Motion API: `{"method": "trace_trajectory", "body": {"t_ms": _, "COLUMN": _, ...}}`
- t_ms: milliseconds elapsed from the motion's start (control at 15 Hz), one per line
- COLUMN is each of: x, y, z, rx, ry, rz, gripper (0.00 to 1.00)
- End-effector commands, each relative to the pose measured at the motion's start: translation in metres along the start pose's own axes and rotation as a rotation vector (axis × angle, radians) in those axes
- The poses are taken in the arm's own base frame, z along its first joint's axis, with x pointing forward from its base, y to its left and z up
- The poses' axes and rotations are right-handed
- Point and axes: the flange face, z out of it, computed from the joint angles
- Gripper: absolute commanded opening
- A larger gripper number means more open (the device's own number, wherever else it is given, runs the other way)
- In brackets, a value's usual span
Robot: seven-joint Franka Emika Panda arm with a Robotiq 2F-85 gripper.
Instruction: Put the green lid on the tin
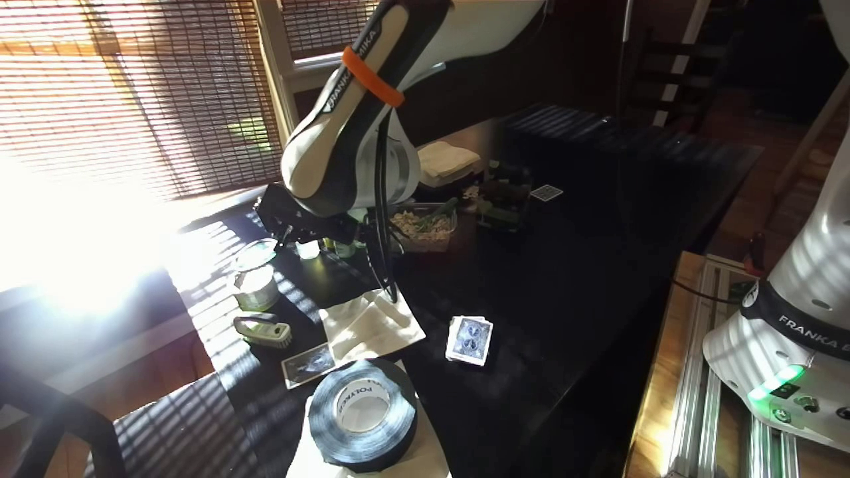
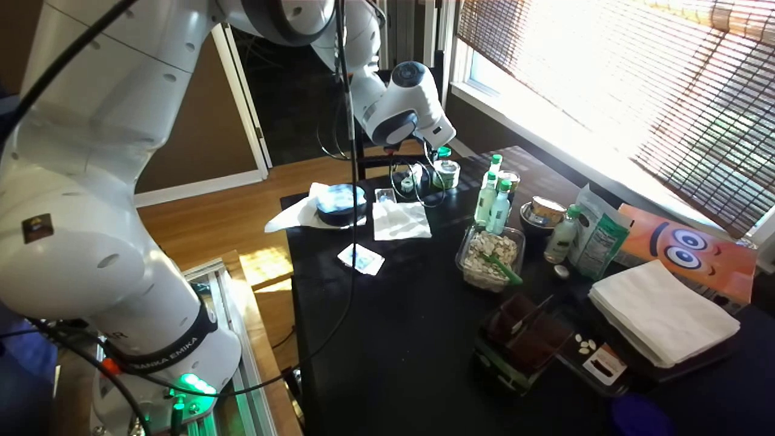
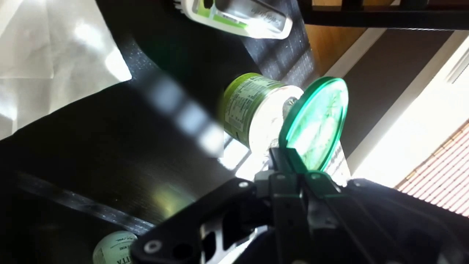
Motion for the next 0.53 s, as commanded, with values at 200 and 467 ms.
{"method": "trace_trajectory", "body": {"t_ms": 200, "x": 0.006, "y": -0.005, "z": 0.011, "rx": 0.034, "ry": 0.006, "rz": 0.033, "gripper": 0.04}}
{"method": "trace_trajectory", "body": {"t_ms": 467, "x": 0.011, "y": -0.003, "z": 0.024, "rx": 0.05, "ry": 0.01, "rz": 0.049, "gripper": 0.01}}
